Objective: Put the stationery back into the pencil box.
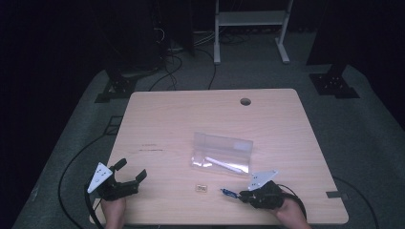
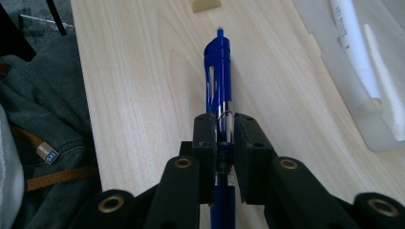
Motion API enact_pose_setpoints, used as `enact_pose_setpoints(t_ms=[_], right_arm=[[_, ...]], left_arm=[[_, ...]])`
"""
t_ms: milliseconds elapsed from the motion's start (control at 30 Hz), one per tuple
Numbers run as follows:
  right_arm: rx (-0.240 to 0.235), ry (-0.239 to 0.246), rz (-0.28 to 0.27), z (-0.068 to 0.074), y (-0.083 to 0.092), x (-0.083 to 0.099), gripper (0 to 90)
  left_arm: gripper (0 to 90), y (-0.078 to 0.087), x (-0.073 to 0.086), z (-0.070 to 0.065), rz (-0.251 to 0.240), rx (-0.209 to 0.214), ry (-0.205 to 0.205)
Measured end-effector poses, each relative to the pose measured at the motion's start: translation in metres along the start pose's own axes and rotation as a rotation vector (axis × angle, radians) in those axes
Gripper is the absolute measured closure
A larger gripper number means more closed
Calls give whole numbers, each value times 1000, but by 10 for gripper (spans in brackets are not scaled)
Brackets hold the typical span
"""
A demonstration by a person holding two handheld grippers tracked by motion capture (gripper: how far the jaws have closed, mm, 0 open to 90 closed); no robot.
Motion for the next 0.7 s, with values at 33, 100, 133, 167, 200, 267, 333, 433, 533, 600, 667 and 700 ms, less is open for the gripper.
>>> enact_pose_setpoints(t_ms=[33,100,133,167,200,267,333,433,533,600,667,700], right_arm=[[2,-2,-4,0,1,-1,793],[6,2,-13,-1,4,-3,793],[10,1,-14,-2,6,-4,793],[21,-3,-13,-3,7,-5,793],[21,-8,-14,-4,8,-6,793],[20,-10,-20,-5,9,-7,794],[23,-12,-17,-6,11,-8,794],[30,-17,-17,-8,13,-9,794],[31,-22,-13,-9,13,-8,795],[29,-23,-12,-10,13,-8,795],[30,-27,-13,-10,15,-9,795],[29,-26,-18,-11,16,-10,794]], left_arm=[[11,0,0,0,0,-1,1],[11,0,0,0,0,-2,4],[11,0,0,0,0,-3,4],[11,0,0,1,0,-3,3],[11,0,0,1,0,-4,3],[11,0,0,1,-1,-5,3],[11,0,0,1,-1,-6,3],[11,0,0,1,0,-6,3],[11,0,1,1,0,-6,3],[11,0,1,1,4,-4,2],[11,0,1,1,4,-3,1],[11,-1,1,1,5,-3,0]])
Point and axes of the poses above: each handheld gripper's, and its own axes: y roughly backward along the jaws, x roughly out of its underside, z roughly to its left, the point moved 7 cm from there along -y, roughly forward along the jaws, and after that the axes turned 7 degrees about -x, right-handed, at the moved point
